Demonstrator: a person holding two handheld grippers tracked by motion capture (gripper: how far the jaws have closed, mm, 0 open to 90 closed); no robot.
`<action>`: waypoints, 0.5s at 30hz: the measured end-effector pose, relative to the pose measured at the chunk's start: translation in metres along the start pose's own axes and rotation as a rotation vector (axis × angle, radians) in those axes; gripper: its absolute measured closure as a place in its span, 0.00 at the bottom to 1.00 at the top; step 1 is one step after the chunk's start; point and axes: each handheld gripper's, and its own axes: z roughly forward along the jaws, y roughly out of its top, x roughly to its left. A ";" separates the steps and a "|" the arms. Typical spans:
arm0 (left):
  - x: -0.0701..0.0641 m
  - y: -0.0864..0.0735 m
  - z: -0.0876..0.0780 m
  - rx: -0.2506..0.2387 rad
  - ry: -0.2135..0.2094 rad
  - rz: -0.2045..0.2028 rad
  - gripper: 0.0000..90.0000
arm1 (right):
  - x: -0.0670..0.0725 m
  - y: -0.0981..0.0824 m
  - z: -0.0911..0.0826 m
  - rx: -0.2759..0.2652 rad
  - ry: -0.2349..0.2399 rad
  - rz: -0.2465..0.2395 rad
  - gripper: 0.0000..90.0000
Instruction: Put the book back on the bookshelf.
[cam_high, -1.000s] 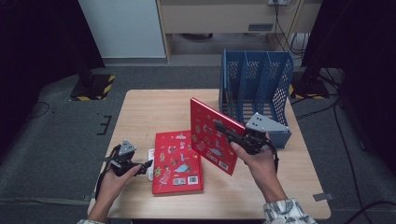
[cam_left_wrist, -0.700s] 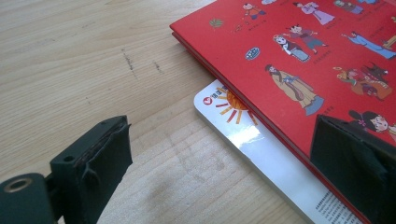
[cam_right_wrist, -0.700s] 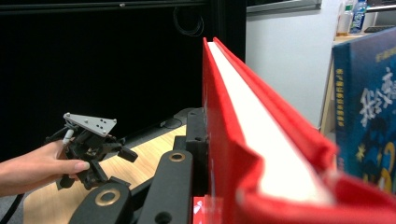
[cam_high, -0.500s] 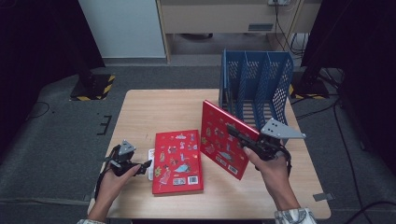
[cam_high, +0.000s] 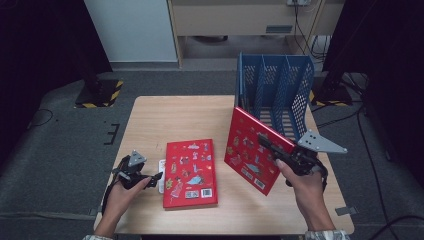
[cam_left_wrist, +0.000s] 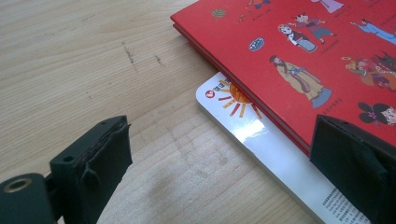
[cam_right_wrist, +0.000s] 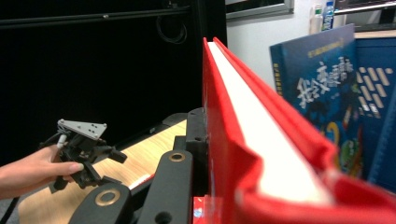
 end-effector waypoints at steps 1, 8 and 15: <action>0.000 0.000 0.000 0.000 0.000 0.000 0.05 | -0.001 0.000 -0.002 0.003 -0.006 0.003 0.89; -0.001 0.000 0.000 0.005 0.002 0.005 0.05 | -0.008 0.003 -0.015 0.003 -0.051 0.024 0.89; -0.003 0.001 0.000 0.002 0.001 0.008 0.05 | -0.014 0.017 -0.022 0.010 -0.091 0.040 0.89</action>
